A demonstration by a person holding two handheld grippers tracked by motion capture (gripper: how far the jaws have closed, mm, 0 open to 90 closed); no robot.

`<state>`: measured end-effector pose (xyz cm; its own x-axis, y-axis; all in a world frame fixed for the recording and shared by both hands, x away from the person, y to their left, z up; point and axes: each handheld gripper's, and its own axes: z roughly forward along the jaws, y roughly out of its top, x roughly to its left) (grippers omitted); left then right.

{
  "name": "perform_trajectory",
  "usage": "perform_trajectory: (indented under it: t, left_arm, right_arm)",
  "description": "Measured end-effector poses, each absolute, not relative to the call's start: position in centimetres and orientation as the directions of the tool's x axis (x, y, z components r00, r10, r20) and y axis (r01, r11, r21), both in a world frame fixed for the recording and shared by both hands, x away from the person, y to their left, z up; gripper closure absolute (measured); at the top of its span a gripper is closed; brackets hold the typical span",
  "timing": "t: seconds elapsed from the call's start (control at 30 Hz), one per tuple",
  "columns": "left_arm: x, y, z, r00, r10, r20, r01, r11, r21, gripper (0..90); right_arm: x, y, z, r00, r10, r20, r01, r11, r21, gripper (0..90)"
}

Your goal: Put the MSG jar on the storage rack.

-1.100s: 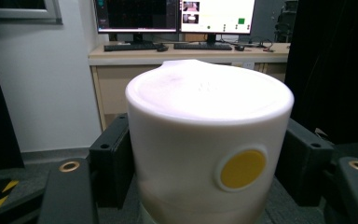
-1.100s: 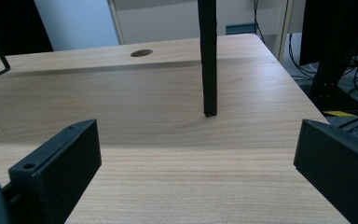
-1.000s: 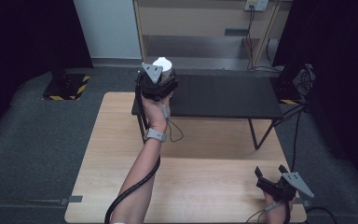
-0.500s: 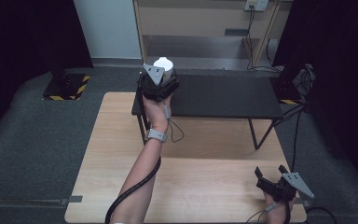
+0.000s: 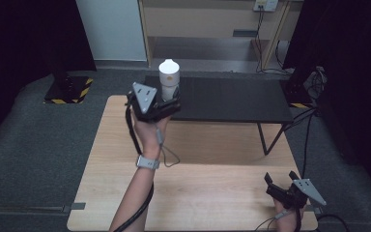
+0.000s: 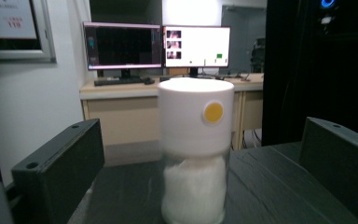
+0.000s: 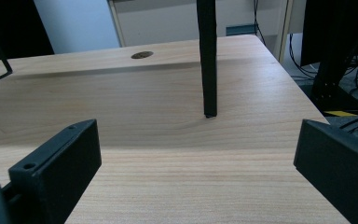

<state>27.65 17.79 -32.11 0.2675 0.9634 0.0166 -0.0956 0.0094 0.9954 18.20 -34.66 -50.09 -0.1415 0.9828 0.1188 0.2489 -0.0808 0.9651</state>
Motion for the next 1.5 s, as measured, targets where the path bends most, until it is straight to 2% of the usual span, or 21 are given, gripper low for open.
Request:
perform_trajectory:
  t: [0.07,0.2,0.43,0.63,0.87,0.97,1.5]
  left_arm:
    - [25.8,18.9,-33.4,0.267,0.963,0.022,-0.117,0.01,0.993,0.0]
    - [22.2,20.5,-38.6,0.223,0.968,0.11,-0.189,-0.068,0.98,0.0]
    - [19.2,24.1,-45.1,0.2,0.978,0.06,-0.098,-0.041,0.994,0.0]
    - [18.3,25.8,-48.4,0.181,0.983,0.034,0.019,-0.039,0.999,0.0]
    - [18.5,27.3,-50.7,0.161,0.985,-0.056,0.138,0.034,0.99,0.0]
    - [18.9,27.8,-51.5,0.163,0.984,-0.068,0.19,0.036,0.981,0.0]
    - [18.9,27.7,-51.5,0.191,0.98,-0.048,0.189,0.011,0.982,0.0]
  right_arm:
    - [18.2,-34.7,-50.1,-0.144,0.983,0.117,0.249,-0.078,0.965,0.8]
    - [18.2,-34.6,-50.1,-0.148,0.983,0.112,0.249,-0.073,0.966,0.8]
    - [18.2,-34.6,-50.1,-0.145,0.983,0.115,0.249,-0.076,0.965,0.8]
    - [18.2,-34.6,-50.0,-0.141,0.983,0.116,0.253,-0.077,0.964,0.8]
    - [18.2,-34.4,-49.9,-0.141,0.984,0.104,0.257,-0.065,0.964,0.8]
    - [18.3,-34.4,-49.9,-0.143,0.985,0.098,0.26,-0.058,0.964,0.8]
    - [18.3,-34.3,-49.8,-0.144,0.985,0.096,0.268,-0.054,0.962,0.8]
